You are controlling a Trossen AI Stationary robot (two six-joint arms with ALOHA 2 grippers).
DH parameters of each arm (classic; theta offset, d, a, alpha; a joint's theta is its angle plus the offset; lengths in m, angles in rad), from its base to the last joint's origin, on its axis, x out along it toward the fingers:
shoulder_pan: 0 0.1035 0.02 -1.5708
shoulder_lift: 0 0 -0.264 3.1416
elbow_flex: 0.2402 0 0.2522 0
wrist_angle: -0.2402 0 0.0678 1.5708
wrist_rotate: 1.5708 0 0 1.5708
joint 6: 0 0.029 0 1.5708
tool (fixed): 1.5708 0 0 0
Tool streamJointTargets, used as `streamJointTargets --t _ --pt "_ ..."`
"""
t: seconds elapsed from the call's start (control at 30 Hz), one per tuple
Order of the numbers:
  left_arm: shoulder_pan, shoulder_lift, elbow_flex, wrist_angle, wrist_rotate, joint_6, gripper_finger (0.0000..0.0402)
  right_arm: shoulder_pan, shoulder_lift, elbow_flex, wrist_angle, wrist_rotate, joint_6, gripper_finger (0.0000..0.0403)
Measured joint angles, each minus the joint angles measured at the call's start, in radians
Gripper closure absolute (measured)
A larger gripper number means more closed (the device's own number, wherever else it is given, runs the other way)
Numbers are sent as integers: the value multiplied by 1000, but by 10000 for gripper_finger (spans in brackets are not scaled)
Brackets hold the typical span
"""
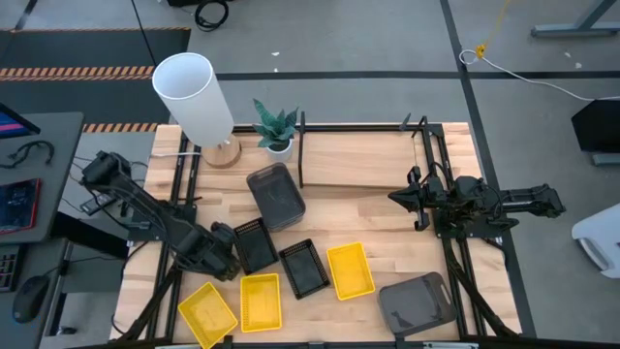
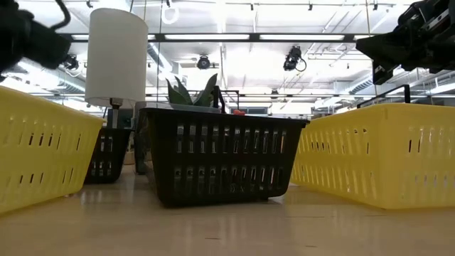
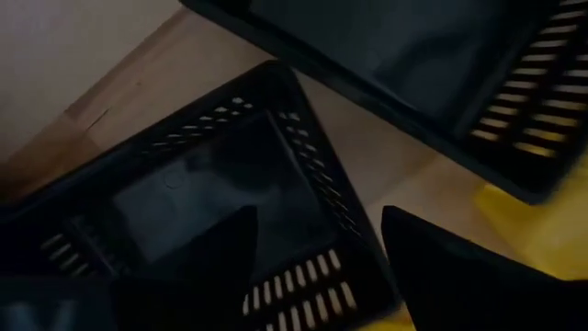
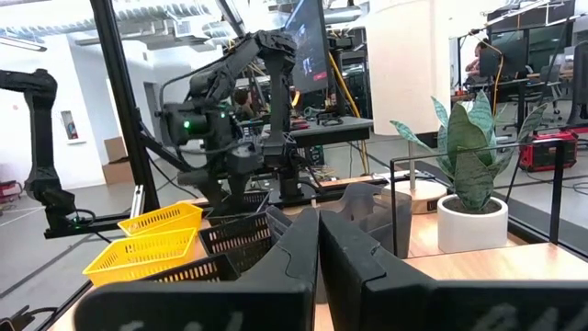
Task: Stack baskets on shelf by color
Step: Stack the left black bin into the center black bin
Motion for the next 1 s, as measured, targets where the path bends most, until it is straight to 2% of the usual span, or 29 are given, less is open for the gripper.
streamJointTargets --t 0.27,0.53,0.77,1.0 --pt "0 111 1 41 -2 29 191 0 0 0 0 0 0 384" --pt "11 170 1 93 35 53 233 0 0 0 0 0 0 384" --pt "23 170 1 107 54 66 313 0 0 0 0 0 0 384" --pt "21 167 0 115 128 102 392 0 0 0 0 0 0 384"
